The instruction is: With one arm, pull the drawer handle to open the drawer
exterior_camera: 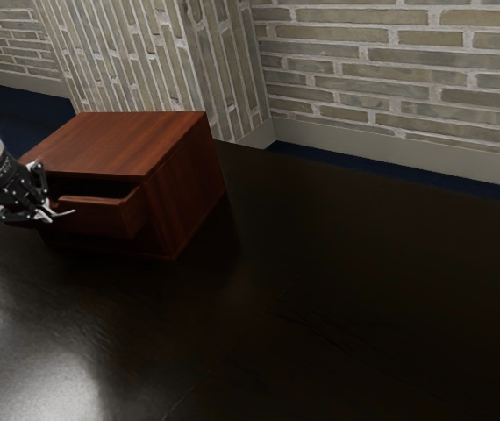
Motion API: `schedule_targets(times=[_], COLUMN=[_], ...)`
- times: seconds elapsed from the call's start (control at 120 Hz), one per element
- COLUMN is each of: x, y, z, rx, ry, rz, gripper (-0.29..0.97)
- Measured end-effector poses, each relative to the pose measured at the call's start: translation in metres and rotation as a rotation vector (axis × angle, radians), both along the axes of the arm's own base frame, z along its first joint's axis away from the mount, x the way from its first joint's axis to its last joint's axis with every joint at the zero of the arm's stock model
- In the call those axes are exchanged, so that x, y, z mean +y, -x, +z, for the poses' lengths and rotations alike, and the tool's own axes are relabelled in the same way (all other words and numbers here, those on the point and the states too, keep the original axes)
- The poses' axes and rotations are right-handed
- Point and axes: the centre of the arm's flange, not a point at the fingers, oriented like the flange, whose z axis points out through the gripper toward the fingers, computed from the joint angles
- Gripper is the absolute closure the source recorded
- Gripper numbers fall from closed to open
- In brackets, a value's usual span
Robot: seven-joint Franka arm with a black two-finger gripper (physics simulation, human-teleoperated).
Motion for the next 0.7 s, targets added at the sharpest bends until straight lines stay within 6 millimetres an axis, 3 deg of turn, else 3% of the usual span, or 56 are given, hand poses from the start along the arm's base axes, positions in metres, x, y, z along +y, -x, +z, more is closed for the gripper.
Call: schedule_targets(times=[0.225, 0.7], x=[-0.013, -0.029], y=[0.035, 0.073], z=[-0.003, 0.0], rx=[0.022, -0.005], ry=[-0.007, -0.014], rz=[-0.009, -0.019], gripper=[0.78, 0.79])
